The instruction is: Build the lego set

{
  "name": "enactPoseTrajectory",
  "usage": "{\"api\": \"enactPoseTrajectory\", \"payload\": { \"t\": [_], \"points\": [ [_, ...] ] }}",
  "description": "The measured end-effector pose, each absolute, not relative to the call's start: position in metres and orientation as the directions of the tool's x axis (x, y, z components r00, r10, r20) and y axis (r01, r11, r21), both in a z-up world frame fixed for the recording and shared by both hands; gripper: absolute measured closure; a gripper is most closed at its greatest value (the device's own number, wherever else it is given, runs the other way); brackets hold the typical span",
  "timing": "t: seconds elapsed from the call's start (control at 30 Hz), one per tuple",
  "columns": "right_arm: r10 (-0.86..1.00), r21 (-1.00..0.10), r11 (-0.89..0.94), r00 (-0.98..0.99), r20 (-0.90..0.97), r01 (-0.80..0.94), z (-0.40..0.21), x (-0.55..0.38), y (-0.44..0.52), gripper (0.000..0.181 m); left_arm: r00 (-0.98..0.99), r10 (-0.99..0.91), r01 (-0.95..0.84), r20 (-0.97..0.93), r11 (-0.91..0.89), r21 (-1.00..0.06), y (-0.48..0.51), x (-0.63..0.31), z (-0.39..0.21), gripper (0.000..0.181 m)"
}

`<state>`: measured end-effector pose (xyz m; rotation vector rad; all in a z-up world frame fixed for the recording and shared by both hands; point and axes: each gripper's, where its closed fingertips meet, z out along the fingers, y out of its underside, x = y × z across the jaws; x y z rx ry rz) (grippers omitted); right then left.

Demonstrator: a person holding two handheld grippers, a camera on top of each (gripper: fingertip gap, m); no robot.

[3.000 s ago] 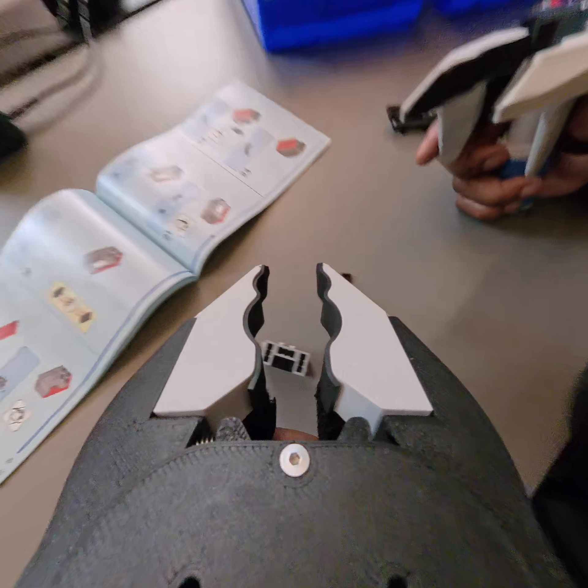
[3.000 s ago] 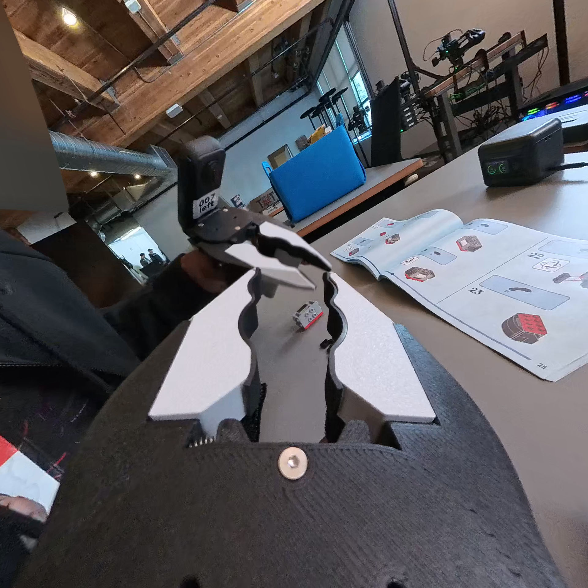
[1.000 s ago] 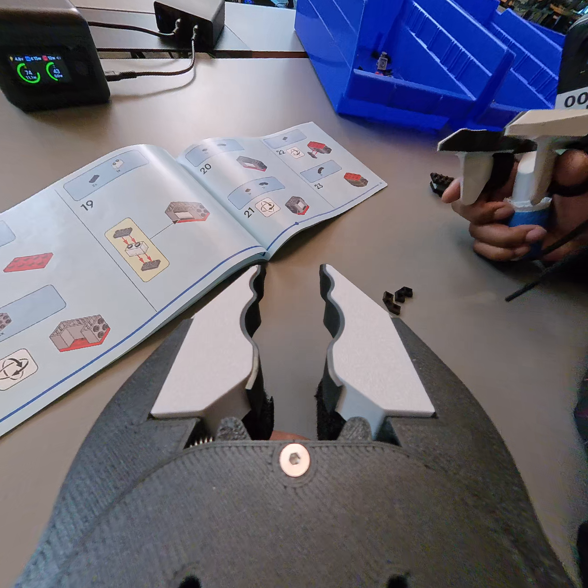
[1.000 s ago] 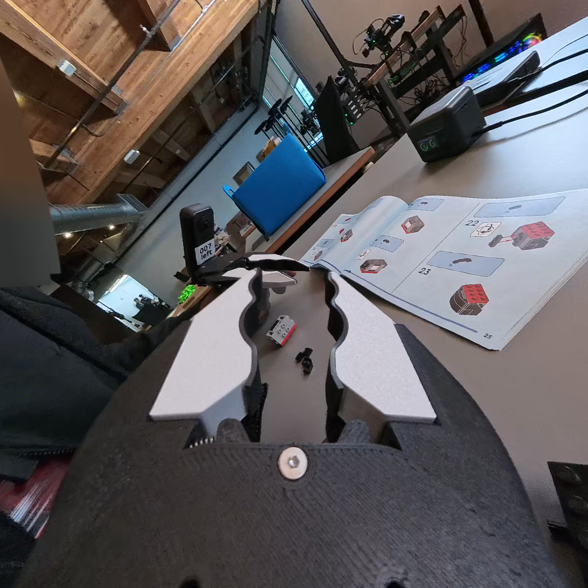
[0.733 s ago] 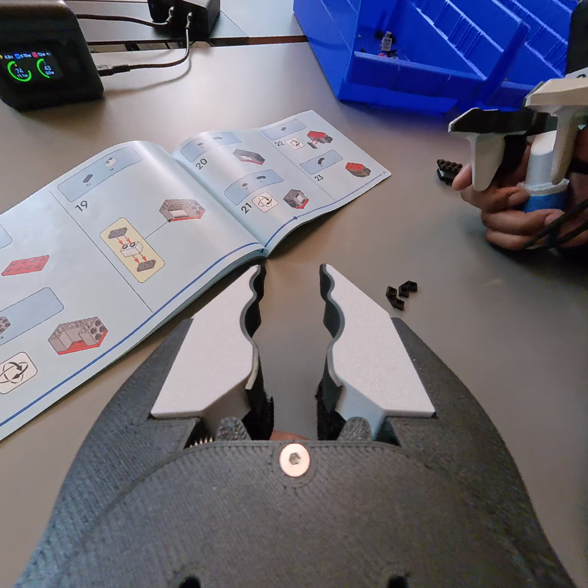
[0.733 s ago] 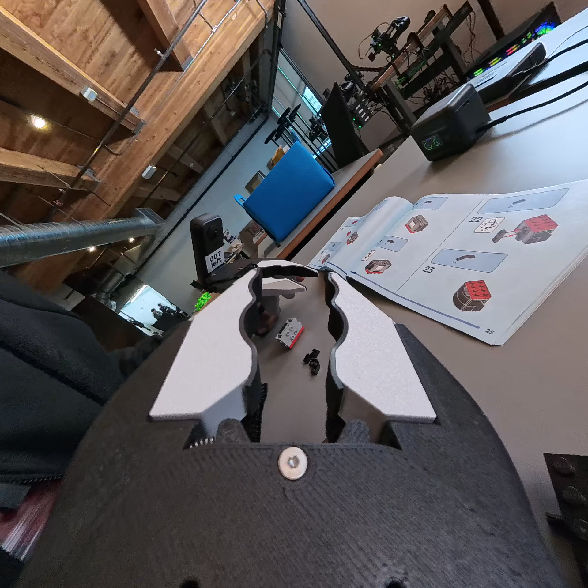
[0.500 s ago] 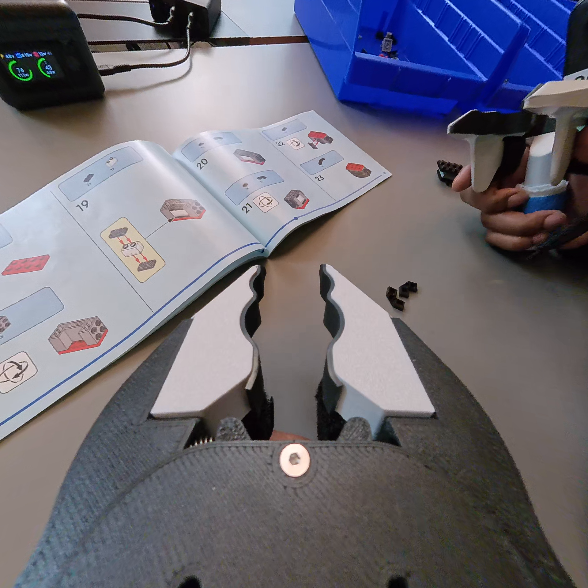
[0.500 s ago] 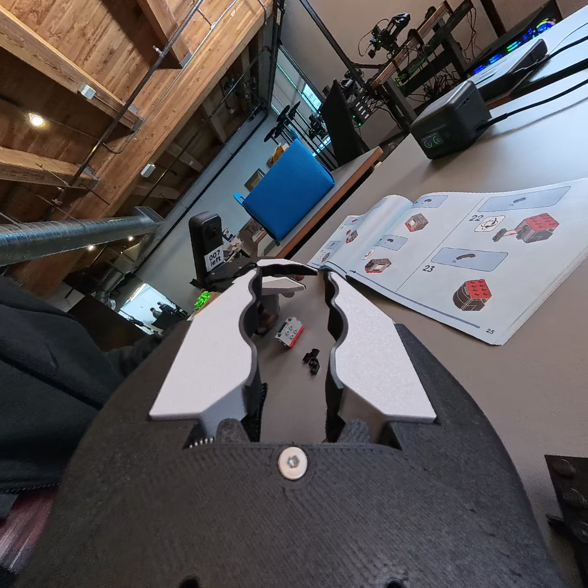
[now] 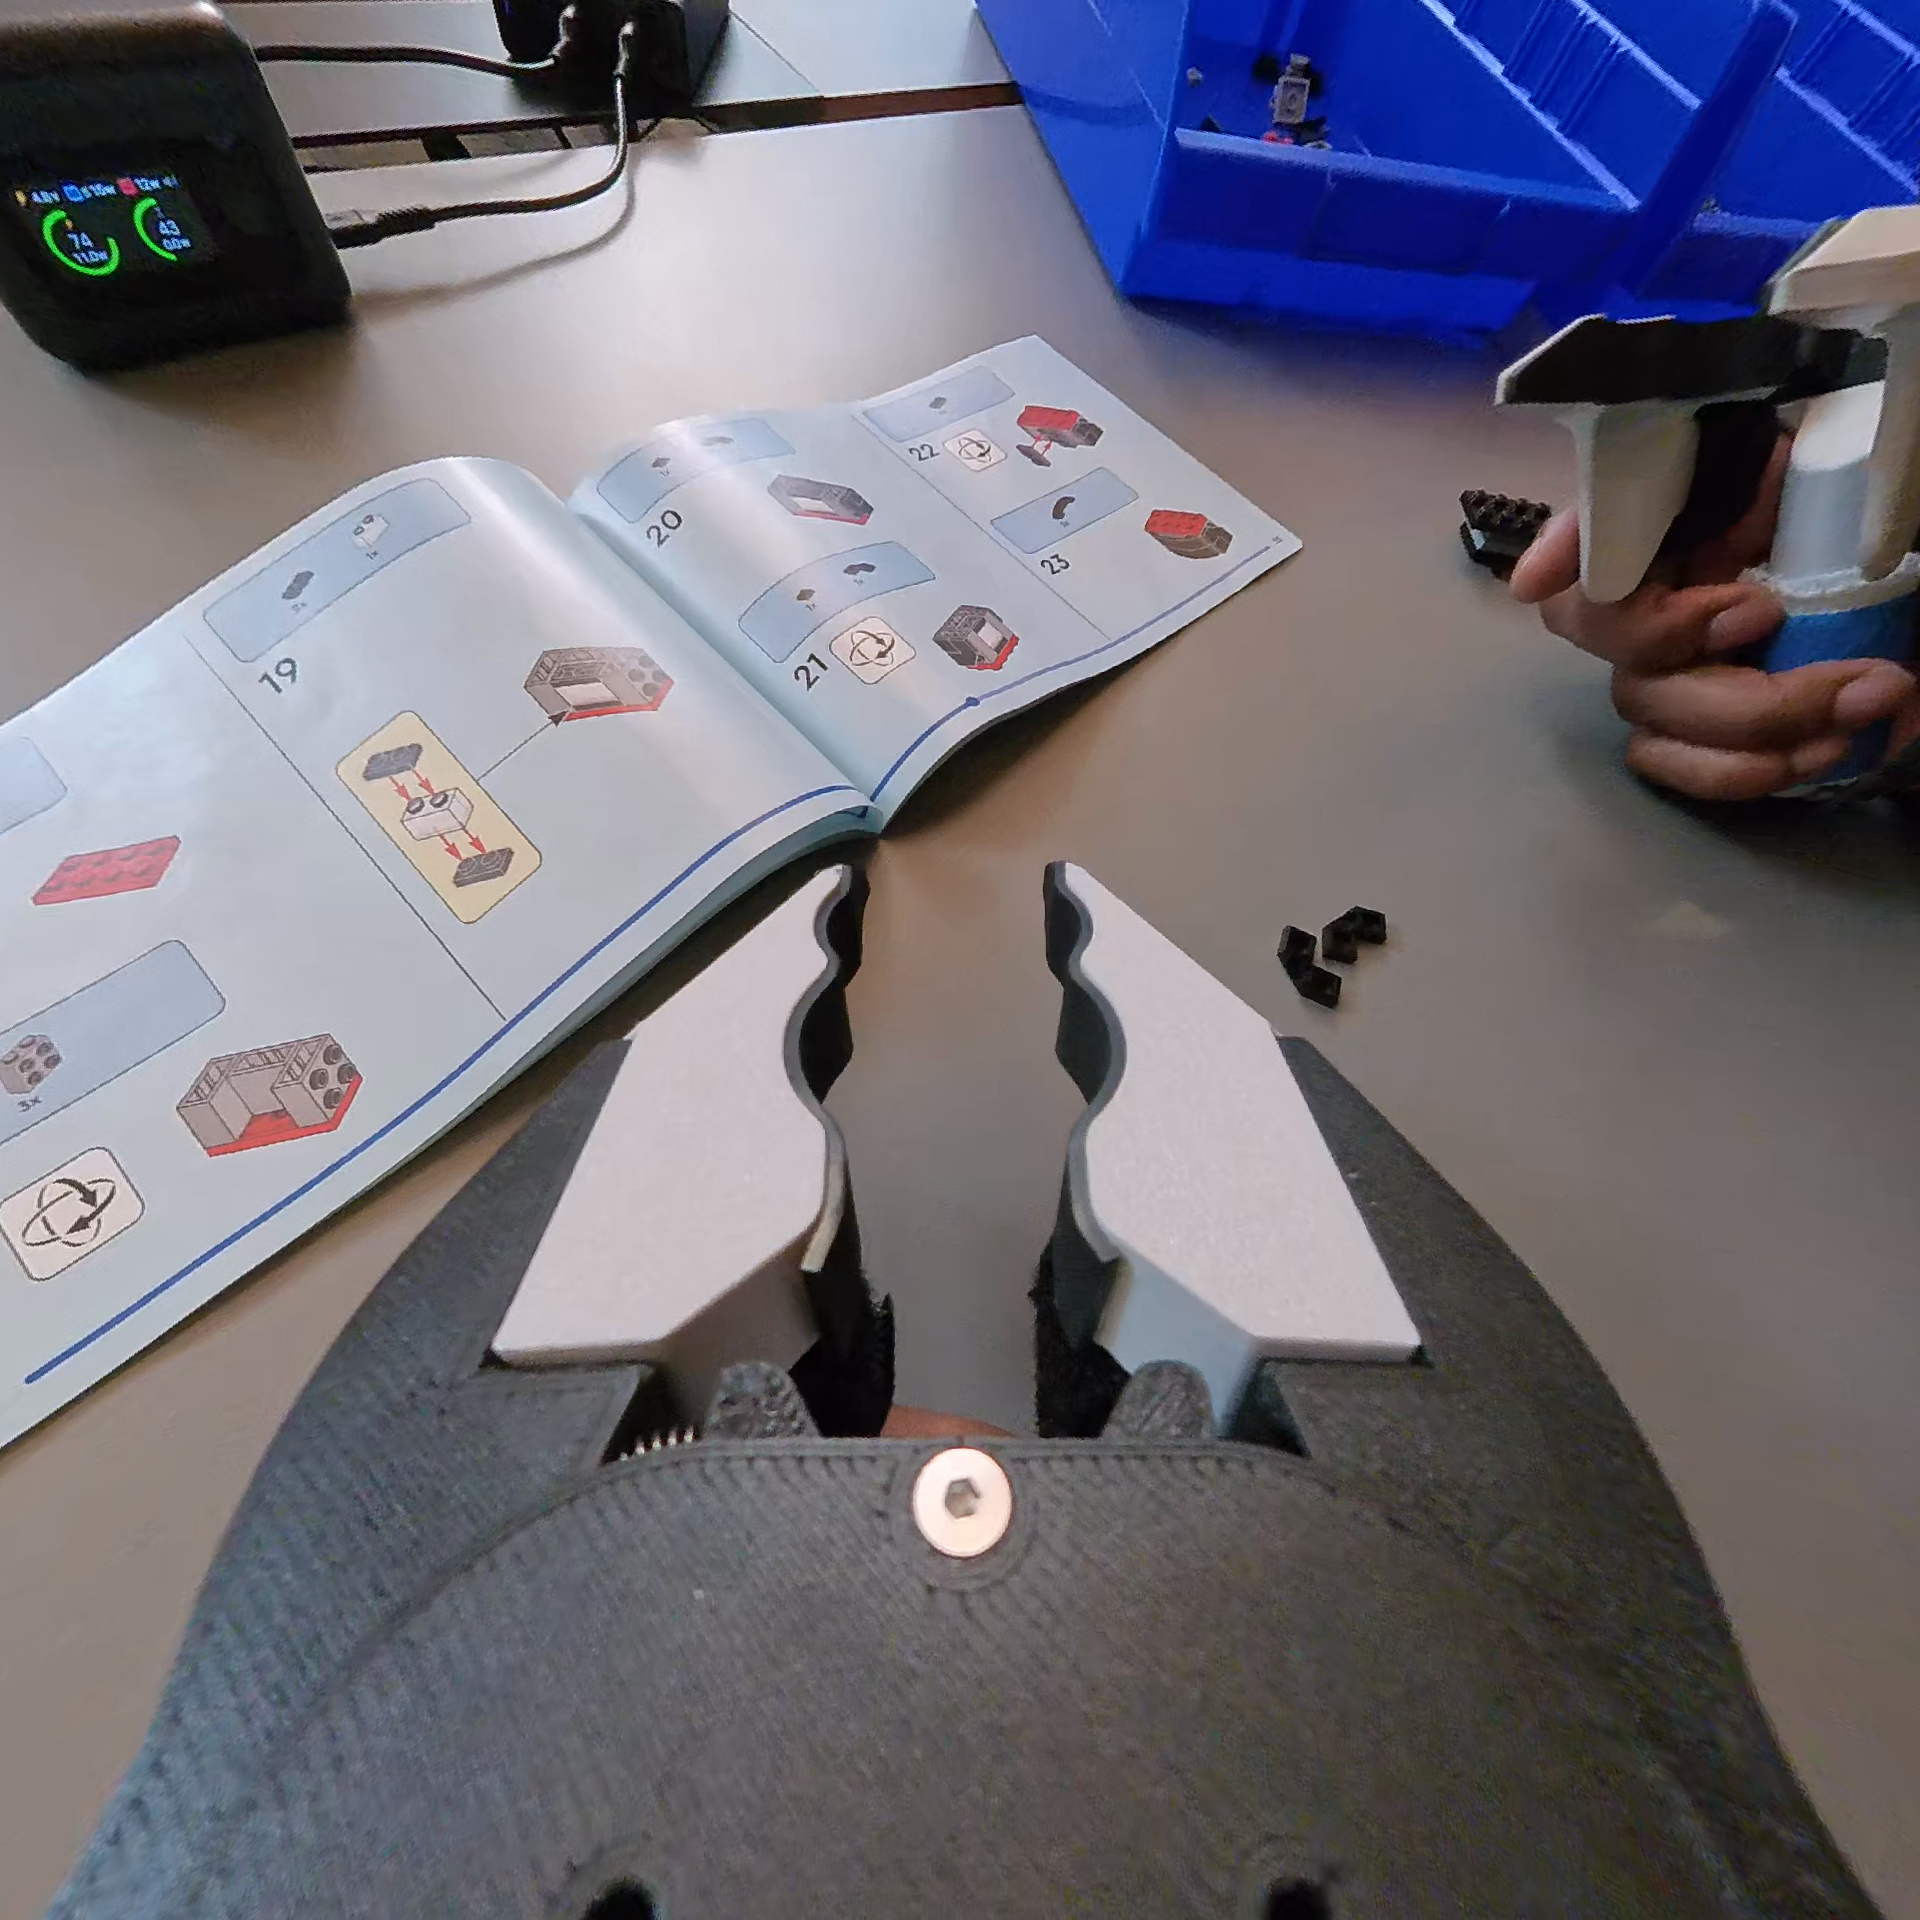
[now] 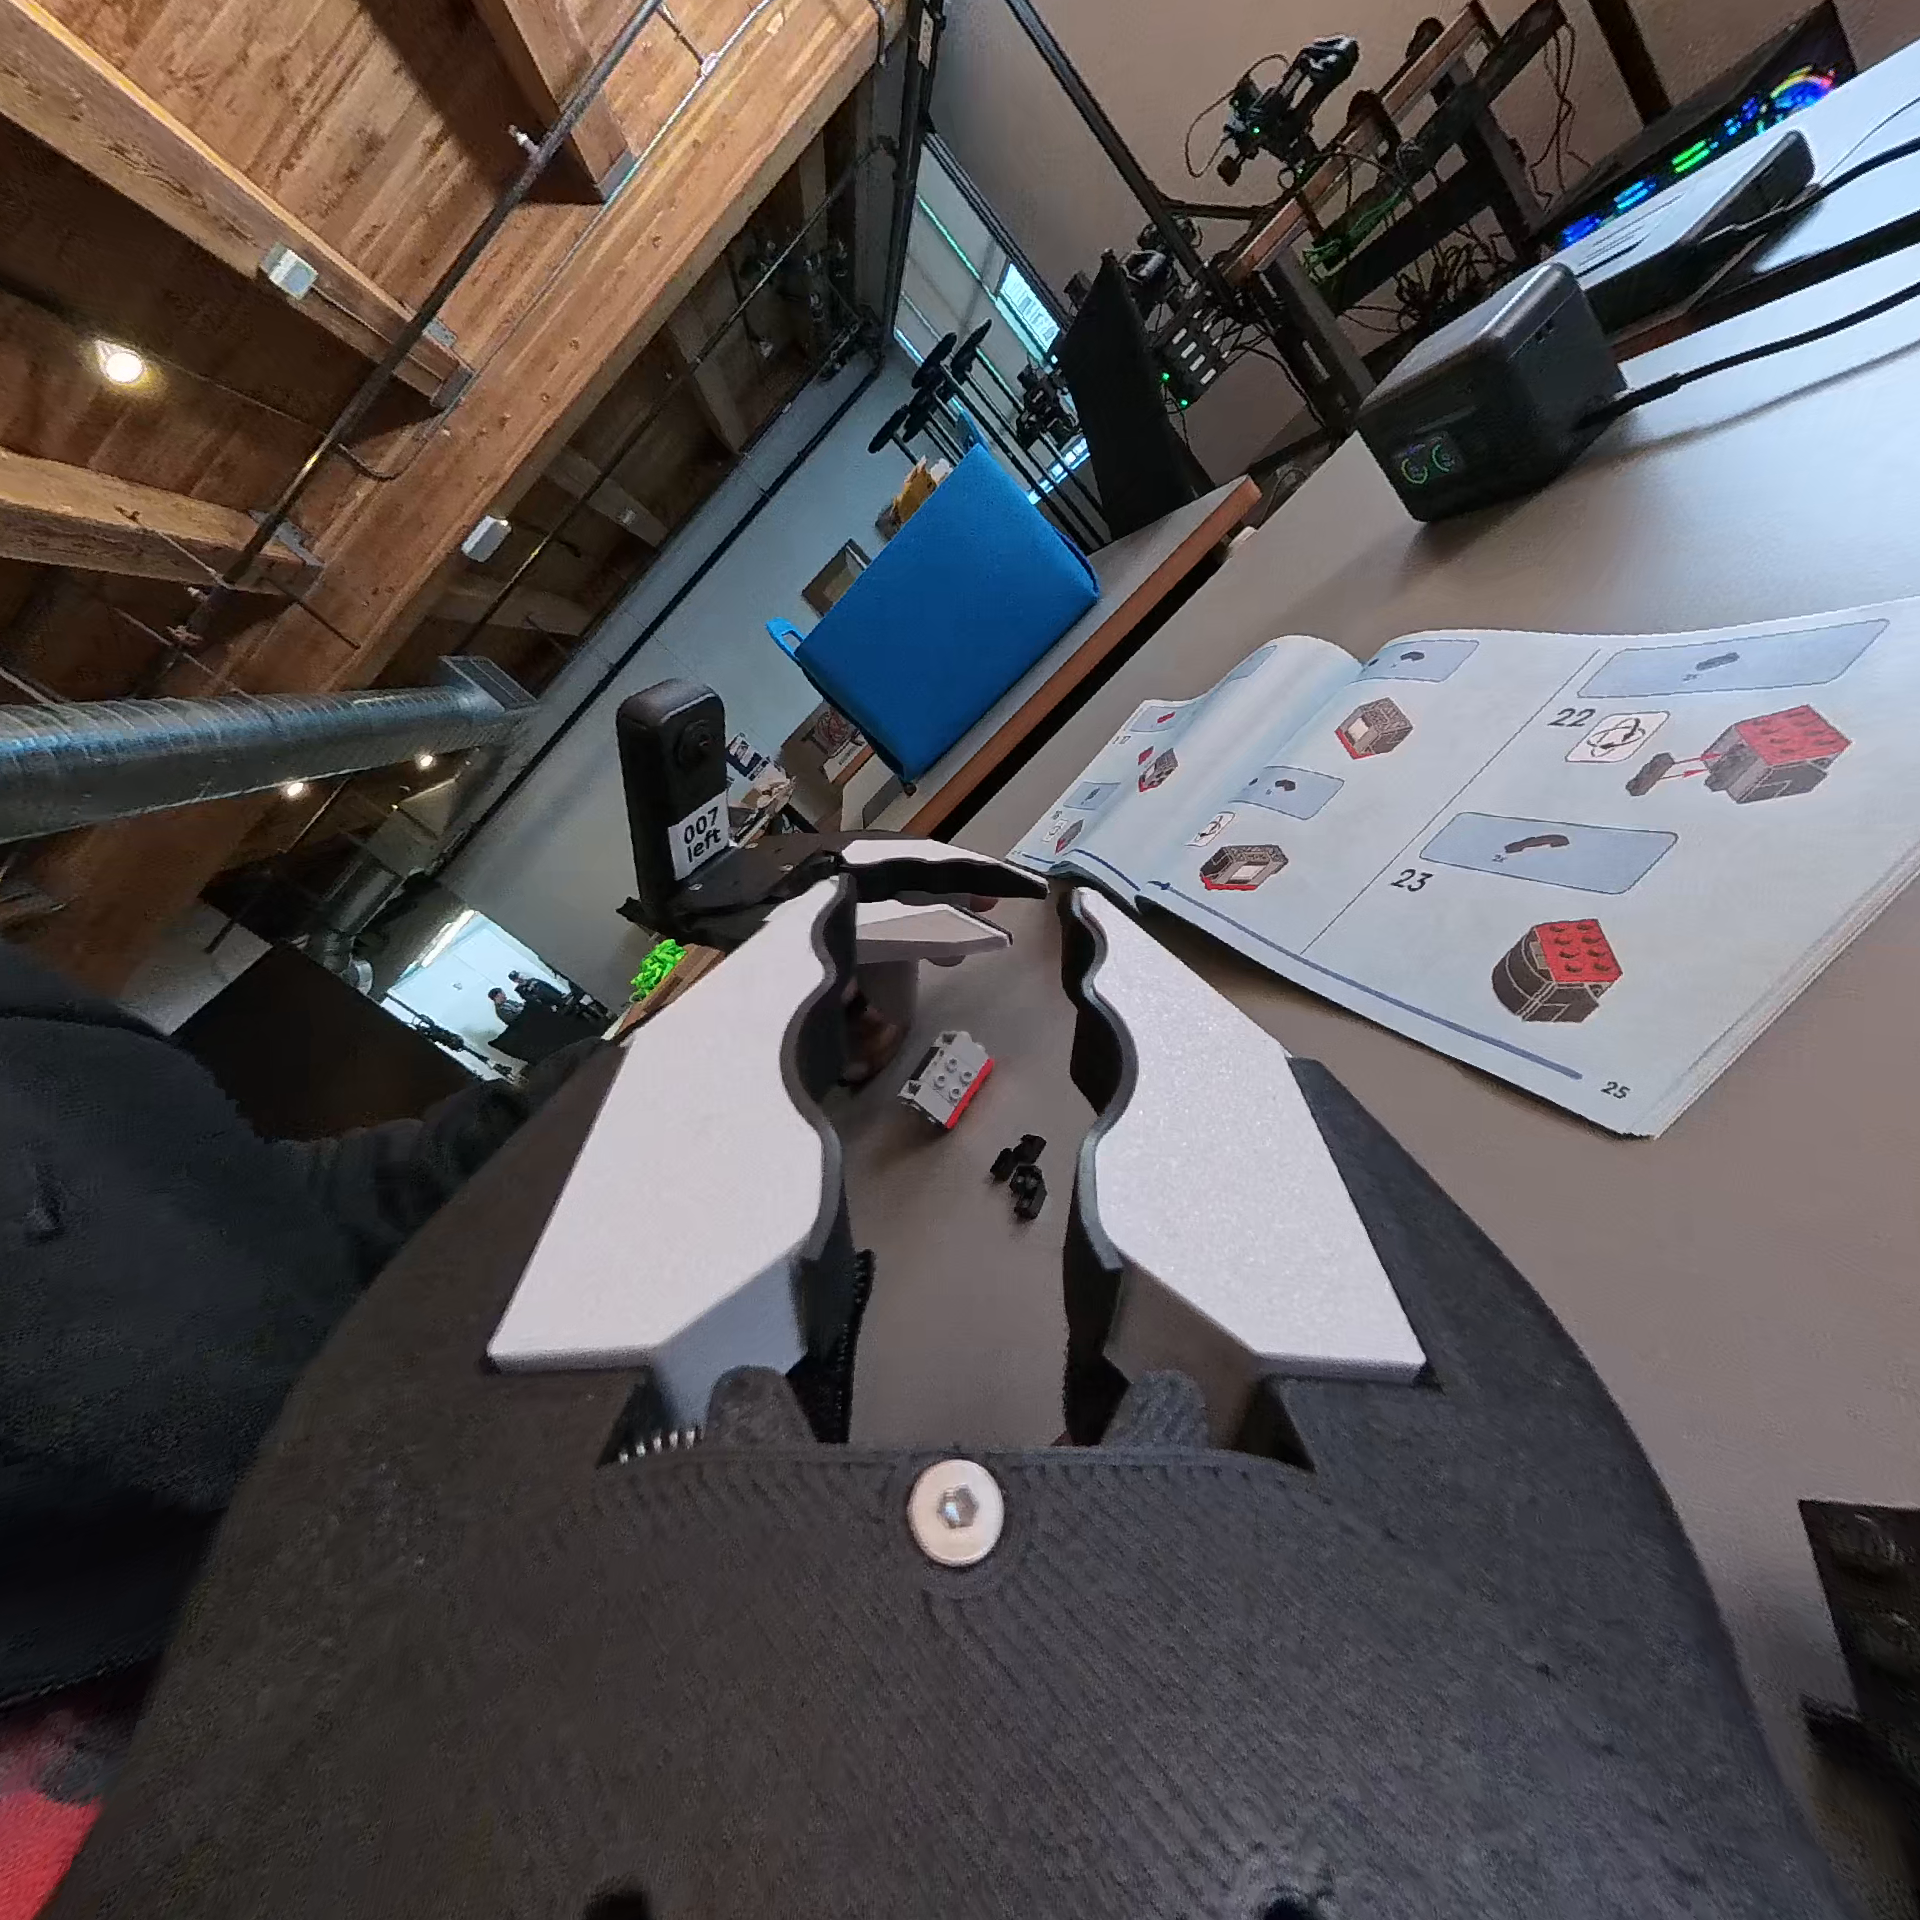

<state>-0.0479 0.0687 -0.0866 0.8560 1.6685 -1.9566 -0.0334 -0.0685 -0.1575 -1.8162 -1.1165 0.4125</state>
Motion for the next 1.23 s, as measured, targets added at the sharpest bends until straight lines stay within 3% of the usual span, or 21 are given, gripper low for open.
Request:
{"api": "enactPoseTrajectory", "payload": {
  "t": [0.23,0.37,0.47,0.63,0.83,1.03,1.23],
  "points": [
    [0.064,-0.728,-0.170,-0.730,-0.681,0.664,-0.086,-0.045,0.067,0.143,0.527,0.833,0.486,0.170,-0.131,-0.864,-0.070,-0.034,-0.151,0.145],
    [0.061,-0.739,-0.157,-0.740,-0.669,0.655,-0.087,-0.042,0.065,0.143,0.563,0.820,0.378,0.105,-0.143,-0.915,-0.057,-0.048,-0.105,0.145],
    [0.061,-0.754,-0.141,-0.754,-0.654,0.642,-0.087,-0.038,0.063,0.143,0.684,0.730,0.271,-0.005,-0.260,-0.927,-0.007,-0.070,-0.048,0.144],
    [0.084,-0.801,-0.054,-0.797,-0.598,0.596,-0.094,-0.028,0.052,0.143,0.880,0.453,0.112,-0.145,-0.495,-0.862,0.130,-0.108,0.016,0.144],
    [-0.064,-0.803,0.141,-0.804,-0.592,0.580,-0.103,0.010,0.022,0.143,0.981,0.078,-0.070,-0.179,-0.714,-0.696,0.304,-0.138,0.014,0.144],
    [-0.146,-0.789,0.127,-0.775,-0.615,0.602,-0.095,0.016,0.039,0.143,0.995,-0.023,-0.057,-0.094,-0.923,-0.381,0.400,-0.172,-0.061,0.144],
    [-0.184,-0.792,0.136,-0.770,-0.611,0.595,-0.093,0.020,0.046,0.143,0.986,-0.160,-0.162,-0.053,-0.986,-0.032,0.420,-0.173,-0.136,0.150]
  ]
}}
